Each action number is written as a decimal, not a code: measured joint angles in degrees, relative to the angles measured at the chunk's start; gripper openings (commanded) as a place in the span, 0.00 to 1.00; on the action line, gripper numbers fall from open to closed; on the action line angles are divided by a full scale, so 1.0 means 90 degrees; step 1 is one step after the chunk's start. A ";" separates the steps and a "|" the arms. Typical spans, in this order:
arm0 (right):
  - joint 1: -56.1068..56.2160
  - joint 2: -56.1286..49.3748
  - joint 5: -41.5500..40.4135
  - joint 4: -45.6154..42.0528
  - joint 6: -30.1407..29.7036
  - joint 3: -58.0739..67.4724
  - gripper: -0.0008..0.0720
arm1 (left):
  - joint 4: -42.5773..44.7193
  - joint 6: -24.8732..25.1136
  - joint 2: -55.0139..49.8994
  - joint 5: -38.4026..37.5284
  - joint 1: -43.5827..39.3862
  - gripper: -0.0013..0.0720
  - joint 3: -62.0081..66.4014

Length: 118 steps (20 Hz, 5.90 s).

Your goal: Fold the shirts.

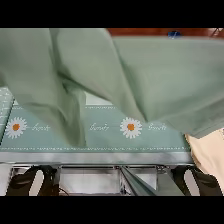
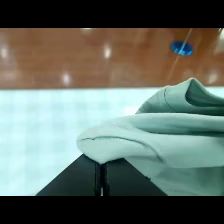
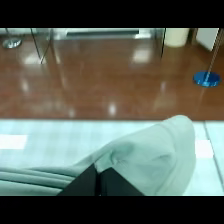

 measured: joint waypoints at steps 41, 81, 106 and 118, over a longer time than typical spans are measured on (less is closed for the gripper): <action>-0.1528 -0.3815 -0.1695 0.1622 -0.0770 -0.4923 0.58 | -0.3524 0.1064 -0.4449 0.0517 0.0376 0.71 -0.4850; 0.0447 -0.2793 -0.1001 0.2152 -0.0877 0.1474 0.04 | -0.6742 0.1654 -0.3135 0.0367 0.2033 0.04 0.1134; 0.0449 -0.0952 -0.0891 0.1479 -0.0520 -0.2351 0.04 | 0.2538 -0.0814 -0.2798 0.0767 -0.1542 0.04 0.1525; 0.0583 -0.6193 -0.2732 0.3109 -0.1491 -0.1511 0.51 | 0.1443 -0.1370 -0.6586 0.2200 -0.1576 0.20 0.1265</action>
